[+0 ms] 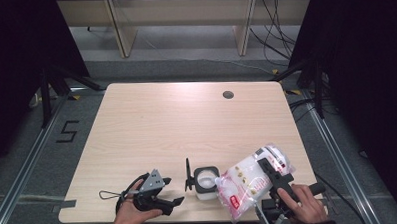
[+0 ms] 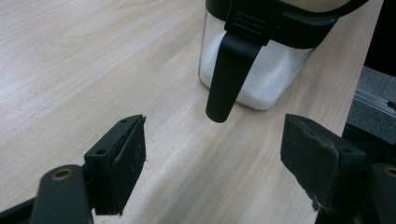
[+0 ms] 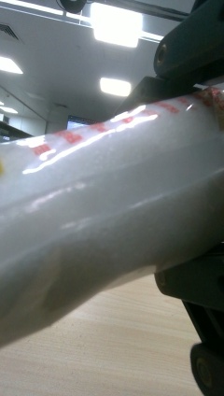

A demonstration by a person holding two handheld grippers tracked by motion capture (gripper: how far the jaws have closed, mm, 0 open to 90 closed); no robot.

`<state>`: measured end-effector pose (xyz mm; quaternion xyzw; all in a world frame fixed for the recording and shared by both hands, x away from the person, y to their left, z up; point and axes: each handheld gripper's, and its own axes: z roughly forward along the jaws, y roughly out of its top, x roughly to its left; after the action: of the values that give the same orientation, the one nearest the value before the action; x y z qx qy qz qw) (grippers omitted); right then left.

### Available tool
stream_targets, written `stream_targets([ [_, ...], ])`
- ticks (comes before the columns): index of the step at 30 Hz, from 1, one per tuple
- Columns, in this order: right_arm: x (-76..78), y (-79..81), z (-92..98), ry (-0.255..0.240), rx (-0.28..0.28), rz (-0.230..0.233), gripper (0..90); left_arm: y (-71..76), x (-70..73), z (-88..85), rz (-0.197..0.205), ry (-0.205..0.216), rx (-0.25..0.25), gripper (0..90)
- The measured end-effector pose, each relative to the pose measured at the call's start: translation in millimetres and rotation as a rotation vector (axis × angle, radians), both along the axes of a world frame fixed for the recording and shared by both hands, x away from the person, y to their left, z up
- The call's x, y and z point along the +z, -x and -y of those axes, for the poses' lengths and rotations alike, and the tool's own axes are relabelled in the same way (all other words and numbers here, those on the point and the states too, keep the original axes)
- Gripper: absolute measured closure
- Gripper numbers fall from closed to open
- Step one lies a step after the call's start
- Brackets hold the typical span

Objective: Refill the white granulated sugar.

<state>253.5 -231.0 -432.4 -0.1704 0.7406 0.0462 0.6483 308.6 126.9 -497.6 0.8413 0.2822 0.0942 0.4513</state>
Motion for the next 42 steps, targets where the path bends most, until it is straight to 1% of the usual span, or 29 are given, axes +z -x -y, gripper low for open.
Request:
stream_targets([
  [1, 0.5, 0.4, -0.2, 0.006, -0.007, -0.006, 46.9, -0.2, -0.2, 0.0, 0.000, 0.003, -0.003, 21.9],
  [3, 0.4, -0.5, 0.2, 0.006, 0.005, 0.000, 46.9, -1.2, 0.0, -1.0, 0.003, -0.017, -0.008, 21.9],
  [4, 0.2, -0.4, 0.2, 0.005, 0.003, 0.000, 46.9, -0.1, -0.8, 0.8, -0.005, 0.012, 0.002, 21.9],
  [5, 0.1, -0.4, 0.4, 0.003, 0.003, -0.002, 46.9, 0.0, -0.9, 0.9, -0.005, 0.013, 0.002, 21.9],
  [6, 0.2, 0.8, 0.4, 0.006, -0.027, -0.033, 46.9, -0.5, -0.5, 0.2, -0.002, 0.001, -0.002, 21.9],
  [7, -2.0, -1.2, 1.4, -0.016, 0.011, 0.000, 46.9, 0.0, -0.9, 1.0, -0.006, 0.013, 0.001, 21.9],
  [8, 0.0, -0.7, 0.9, 0.000, 0.006, -0.007, 47.0, 0.0, -0.9, 1.0, -0.005, 0.012, 0.000, 22.0],
  [9, -0.2, -0.8, 1.0, -0.002, 0.006, -0.007, 47.0, 0.0, -0.9, 1.0, -0.005, 0.011, 0.000, 21.9],
  [10, -0.4, -1.1, 1.1, -0.004, 0.006, -0.008, 46.9, -0.6, -0.3, -0.4, 0.001, -0.009, -0.007, 21.9],
  [12, -0.7, -0.9, 1.1, -0.003, 0.004, -0.010, 47.0, -0.2, 0.1, -0.4, 0.001, -0.010, -0.004, 21.9],
  [13, -4.9, 0.6, 2.8, -0.058, -0.025, -0.030, 47.0, -0.5, -0.3, -0.2, 0.000, -0.005, -0.006, 21.9],
  [14, -3.8, 0.2, 2.4, -0.045, -0.019, -0.031, 47.0, -0.2, -0.8, 0.7, -0.003, 0.005, -0.002, 21.9],
  [15, -0.5, -0.8, 1.2, -0.007, 0.007, -0.009, 47.0, -0.1, -1.1, 1.2, -0.004, 0.009, -0.001, 21.9],
  [16, -0.4, -0.8, 1.3, -0.008, 0.007, -0.008, 47.0, 0.1, -1.2, 1.4, -0.004, 0.012, 0.000, 22.0],
  [17, 0.6, 0.2, 1.0, 0.001, -0.009, -0.016, 47.0, -0.4, -0.7, 0.5, 0.000, -0.001, -0.007, 21.9],
  [18, 0.5, 0.2, 1.1, -0.002, -0.008, -0.016, 47.0, -0.3, -0.6, 0.5, -0.001, 0.002, -0.004, 22.0],
  [19, -1.5, 0.1, 1.7, -0.024, -0.016, -0.028, 47.0, -0.3, -0.6, 0.5, -0.003, 0.002, -0.002, 22.0],
  [21, -1.8, 0.0, 1.9, -0.024, -0.015, -0.029, 47.0, -1.2, 0.1, -1.3, 0.004, -0.022, -0.011, 22.0],
  [22, -2.7, -1.0, 2.3, -0.033, 0.002, -0.017, 47.0, -0.9, -0.1, -0.8, 0.002, -0.013, -0.007, 22.0],
  [23, -1.1, -1.2, 1.9, -0.017, 0.010, -0.009, 47.0, -0.3, 0.2, -0.4, 0.001, -0.010, -0.005, 22.0],
  [28, -0.7, -0.2, 1.7, -0.010, -0.006, -0.014, 47.1, -0.2, 0.2, -0.3, 0.001, -0.009, -0.004, 22.5],
  [29, -2.0, -1.6, 2.1, -0.022, 0.015, -0.008, 47.1, -0.1, -0.1, -0.1, -0.004, -0.002, -0.001, 22.5],
  [30, -1.6, -1.4, 1.9, -0.016, 0.013, -0.009, 47.1, 1.0, -0.8, 0.9, -0.025, 0.016, 0.011, 22.5],
  [32, -1.4, -1.2, 1.7, -0.015, 0.012, -0.007, 47.1, 1.4, -0.8, 1.2, -0.022, 0.017, 0.013, 22.5],
  [33, -0.4, -0.2, 1.3, -0.004, -0.004, -0.015, 47.1, -0.4, -0.1, -0.3, 0.001, -0.007, -0.006, 22.5],
  [35, 0.1, -0.3, 1.0, -0.005, 0.008, -0.002, 47.1, -0.6, -0.2, -0.3, 0.001, -0.005, -0.007, 22.5],
  [39, 2.4, 1.4, 0.5, 0.002, -0.011, -0.001, 47.1, -0.3, 0.1, -0.3, 0.001, -0.009, -0.006, 22.5],
  [40, 1.1, 2.0, 0.9, -0.009, -0.026, -0.012, 47.1, -0.5, -0.2, -0.1, 0.002, -0.004, -0.007, 22.5],
  [42, 2.4, 1.4, 0.5, 0.005, -0.011, 0.002, 47.1, -0.1, -0.4, 0.4, -0.001, 0.004, -0.005, 22.5],
])
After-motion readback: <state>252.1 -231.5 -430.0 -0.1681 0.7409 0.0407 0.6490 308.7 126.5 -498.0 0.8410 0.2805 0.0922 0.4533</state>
